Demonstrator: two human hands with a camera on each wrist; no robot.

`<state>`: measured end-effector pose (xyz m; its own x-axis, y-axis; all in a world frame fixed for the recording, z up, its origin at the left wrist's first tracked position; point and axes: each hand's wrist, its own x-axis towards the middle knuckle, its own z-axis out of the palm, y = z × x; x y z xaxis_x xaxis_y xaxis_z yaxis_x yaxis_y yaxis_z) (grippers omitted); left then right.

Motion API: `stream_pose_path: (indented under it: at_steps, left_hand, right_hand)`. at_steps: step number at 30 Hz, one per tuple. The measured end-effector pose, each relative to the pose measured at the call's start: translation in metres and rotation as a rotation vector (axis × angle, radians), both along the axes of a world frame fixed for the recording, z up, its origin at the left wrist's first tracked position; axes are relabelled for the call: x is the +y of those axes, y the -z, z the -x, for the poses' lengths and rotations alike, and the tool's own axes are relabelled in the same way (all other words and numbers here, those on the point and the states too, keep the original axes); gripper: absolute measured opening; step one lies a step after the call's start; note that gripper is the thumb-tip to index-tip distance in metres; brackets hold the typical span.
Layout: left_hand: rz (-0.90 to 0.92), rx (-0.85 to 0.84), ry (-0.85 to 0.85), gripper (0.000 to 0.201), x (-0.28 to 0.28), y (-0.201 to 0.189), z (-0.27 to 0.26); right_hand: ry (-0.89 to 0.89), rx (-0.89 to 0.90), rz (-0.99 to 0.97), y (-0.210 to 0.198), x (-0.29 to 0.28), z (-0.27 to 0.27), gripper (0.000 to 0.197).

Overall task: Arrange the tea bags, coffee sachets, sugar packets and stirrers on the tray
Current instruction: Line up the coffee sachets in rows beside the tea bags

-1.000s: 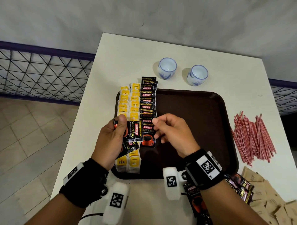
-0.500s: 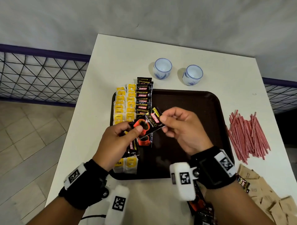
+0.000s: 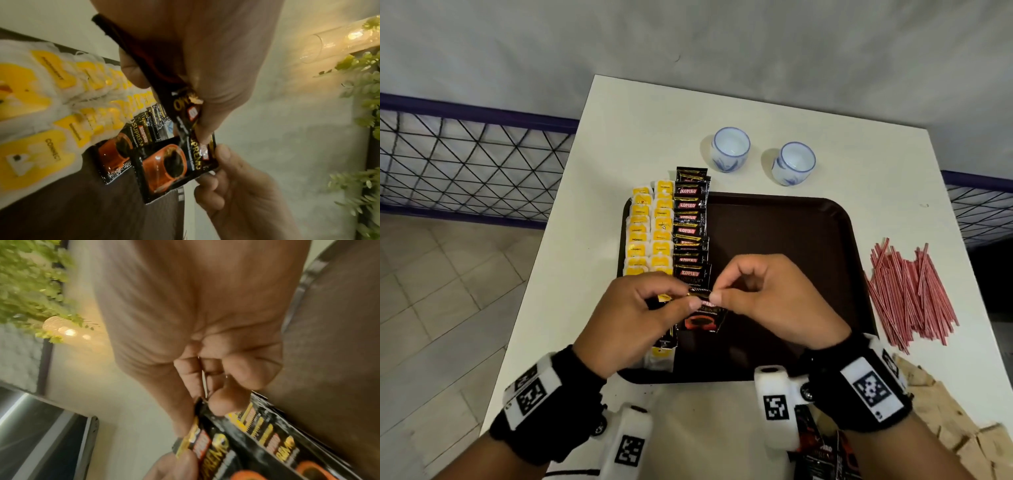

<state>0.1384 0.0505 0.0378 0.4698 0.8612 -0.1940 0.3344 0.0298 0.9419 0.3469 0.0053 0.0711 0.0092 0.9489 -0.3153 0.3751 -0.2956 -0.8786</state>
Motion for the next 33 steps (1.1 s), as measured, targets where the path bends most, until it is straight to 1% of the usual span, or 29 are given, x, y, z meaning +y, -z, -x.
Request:
stream_pose_path:
  at_steps: [2,4,5,7,9,10,13,15,17,19,20,21,23,24,28,33]
  left_hand:
    - [0.005,0.002,-0.068,0.008,0.001,0.003,0.002]
    - [0.049,0.013,-0.069,0.002,0.003,0.001,0.004]
    - [0.055,0.023,-0.056,0.004,0.003,0.002,0.005]
    - [0.046,0.06,-0.07,0.008,0.005,0.004,0.008]
    - [0.058,0.115,-0.142,0.016,0.009,0.005,0.015]
    - [0.1,0.116,-0.186,0.02,0.011,0.007,0.018]
    - [0.308,0.019,-0.306,0.029,0.012,0.009,0.029]
    - [0.38,-0.05,-0.32,0.028,0.012,0.014,0.037]
    - [0.445,-0.151,-0.304,0.025,0.014,0.021,0.045]
    - [0.512,-0.235,-0.33,0.034,0.014,0.026,0.05]
    - [0.519,-0.237,-0.348,0.035,0.014,0.028,0.05]
    - [0.513,-0.223,-0.361,0.03,0.013,0.029,0.05]
    - [0.507,-0.201,-0.364,0.009,0.011,0.029,0.048]
    - [0.505,-0.191,-0.359,0.007,0.01,0.031,0.047]
    - [0.479,-0.151,-0.34,0.02,0.009,0.034,0.048]
    - [0.409,-0.114,-0.294,0.014,0.007,0.031,0.044]
  right_hand:
    - [0.05,0.092,0.055,0.009,-0.003,0.002,0.008]
    - [0.063,0.144,0.099,0.018,-0.006,0.006,0.005]
    - [0.078,0.162,0.113,0.023,-0.007,0.006,0.005]
    - [0.139,0.152,0.139,0.037,-0.007,0.003,0.007]
    - [0.198,0.12,0.191,0.05,-0.006,-0.004,0.003]
    - [0.217,0.115,0.217,0.057,-0.006,-0.007,0.002]
    - [0.23,0.106,0.263,0.069,-0.003,-0.006,0.004]
    - [0.234,0.105,0.264,0.073,0.0,-0.002,0.003]
    - [0.251,0.094,0.254,0.077,0.004,0.001,0.013]
    - [0.272,0.083,0.245,0.081,0.006,0.004,0.016]
    - [0.286,0.079,0.237,0.083,0.007,0.004,0.015]
    - [0.297,0.078,0.228,0.084,0.008,0.006,0.014]
    - [0.313,0.072,0.208,0.087,0.01,0.009,0.011]
    - [0.319,0.064,0.2,0.088,0.012,0.011,0.009]
    - [0.357,0.048,0.192,0.089,0.015,0.017,0.012]
    - [0.401,0.102,0.197,0.087,0.016,0.02,0.013]
